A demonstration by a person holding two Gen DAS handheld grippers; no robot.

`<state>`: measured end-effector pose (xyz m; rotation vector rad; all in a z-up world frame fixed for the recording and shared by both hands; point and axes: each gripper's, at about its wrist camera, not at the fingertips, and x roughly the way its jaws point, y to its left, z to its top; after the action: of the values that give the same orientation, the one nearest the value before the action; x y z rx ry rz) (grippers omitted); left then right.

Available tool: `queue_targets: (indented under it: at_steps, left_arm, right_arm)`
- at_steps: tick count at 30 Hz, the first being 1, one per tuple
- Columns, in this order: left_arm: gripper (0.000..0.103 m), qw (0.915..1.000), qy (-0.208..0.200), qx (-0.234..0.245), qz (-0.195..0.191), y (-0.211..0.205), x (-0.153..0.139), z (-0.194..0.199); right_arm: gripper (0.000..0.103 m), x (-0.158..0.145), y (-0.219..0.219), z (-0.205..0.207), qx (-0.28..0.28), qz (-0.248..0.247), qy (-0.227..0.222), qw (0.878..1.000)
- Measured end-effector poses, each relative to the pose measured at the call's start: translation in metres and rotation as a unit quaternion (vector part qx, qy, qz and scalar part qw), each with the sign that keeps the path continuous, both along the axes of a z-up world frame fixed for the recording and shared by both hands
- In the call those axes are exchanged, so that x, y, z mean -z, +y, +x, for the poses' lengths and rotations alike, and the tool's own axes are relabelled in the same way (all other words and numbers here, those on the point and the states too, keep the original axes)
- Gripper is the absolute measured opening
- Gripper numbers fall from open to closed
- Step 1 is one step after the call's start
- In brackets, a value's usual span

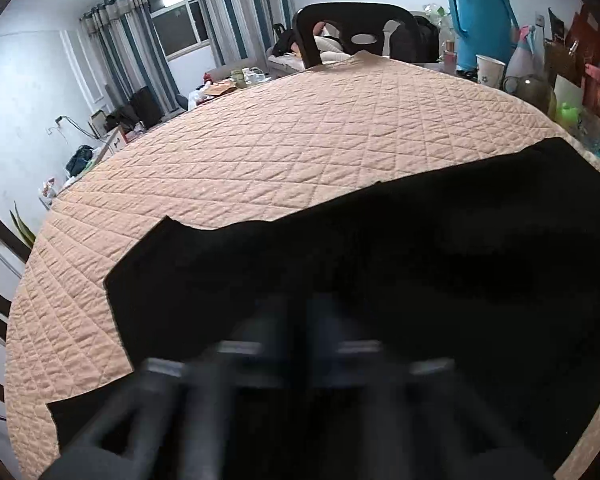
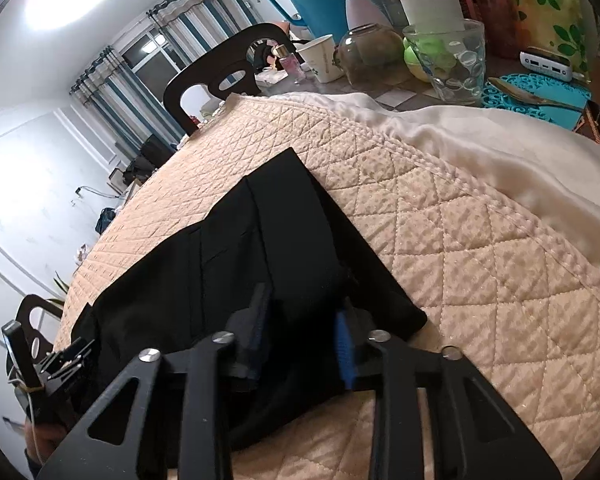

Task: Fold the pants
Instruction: 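Lift the gripped edge with both tools and fold it over the pants, then lower the folded edge onto the pants and open both tools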

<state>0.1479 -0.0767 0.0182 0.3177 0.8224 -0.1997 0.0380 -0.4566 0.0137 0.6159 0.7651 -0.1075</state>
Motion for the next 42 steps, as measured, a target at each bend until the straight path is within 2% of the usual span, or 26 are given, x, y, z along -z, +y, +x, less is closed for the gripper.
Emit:
queue_targets:
  at_steps: [1, 3, 5, 7, 10, 14, 16, 18, 22, 26, 29, 31, 33, 35, 40, 42]
  left_arm:
    - [0.005, 0.9999, -0.010, -0.006, 0.000, 0.005, -0.001, -0.004]
    - [0.005, 0.9981, -0.020, -0.025, -0.052, 0.027, -0.010, -0.013]
    - [0.005, 0.9932, -0.050, -0.057, -0.088, 0.056, -0.024, -0.032]
    - [0.005, 0.9824, -0.078, -0.094, -0.142, 0.096, -0.041, -0.058]
    - [0.004, 0.9630, -0.102, -0.153, -0.197, 0.151, -0.053, -0.096]
    - [0.005, 0.9399, -0.081, -0.209, -0.258, 0.197, -0.037, -0.122]
    - [0.005, 0.9369, -0.070, -0.226, -0.258, 0.204, -0.024, -0.123]
    - [0.005, 0.9313, -0.043, -0.237, -0.274, 0.205, -0.005, -0.117]
    - [0.005, 0.9271, -0.038, -0.240, -0.285, 0.203, -0.001, -0.111]
    - [0.005, 0.9208, -0.074, -0.231, -0.306, 0.210, -0.031, -0.131]
    - [0.005, 0.9255, -0.093, -0.224, -0.291, 0.207, -0.044, -0.144]
    - [0.005, 0.9270, -0.081, -0.224, -0.290, 0.208, -0.038, -0.144]
    - [0.005, 0.9276, -0.057, -0.238, -0.282, 0.212, -0.021, -0.141]
    - [0.005, 0.9247, -0.025, -0.249, -0.287, 0.215, -0.003, -0.137]
    - [0.005, 0.9296, -0.017, -0.247, -0.273, 0.211, 0.004, -0.146]
    - [0.006, 0.9291, -0.015, -0.254, -0.269, 0.215, 0.006, -0.153]
  right_arm:
    - [0.016, 0.000, 0.001, 0.001, -0.002, -0.003, -0.002, 1.000]
    - [0.013, -0.001, 0.002, 0.001, -0.003, -0.002, -0.009, 1.000]
    - [0.010, -0.007, 0.000, -0.002, -0.004, 0.006, -0.022, 1.000]
    - [0.008, -0.016, -0.003, -0.006, -0.007, 0.013, -0.036, 0.999]
    - [0.008, -0.029, -0.005, -0.014, -0.012, 0.027, -0.055, 0.998]
    - [0.008, -0.038, -0.005, -0.021, -0.014, 0.047, -0.068, 0.996]
    - [0.008, -0.037, -0.005, -0.022, -0.011, 0.042, -0.065, 0.997]
    - [0.008, -0.029, -0.008, -0.019, -0.005, 0.038, -0.047, 0.998]
    - [0.008, -0.013, -0.016, -0.015, 0.003, 0.058, -0.016, 0.998]
    - [0.008, -0.042, -0.012, -0.025, -0.010, 0.061, -0.051, 0.997]
    - [0.008, -0.057, -0.009, -0.030, -0.016, 0.044, -0.060, 0.997]
    - [0.008, -0.044, -0.015, -0.029, -0.004, 0.033, -0.033, 0.999]
    - [0.008, -0.022, -0.023, -0.029, 0.008, 0.052, 0.001, 0.999]
    - [0.008, -0.004, -0.027, -0.029, 0.011, 0.057, 0.025, 0.998]
    - [0.009, -0.016, -0.018, -0.029, -0.007, 0.021, 0.021, 1.000]
    - [0.015, -0.019, -0.014, -0.030, -0.011, -0.006, 0.023, 1.000]
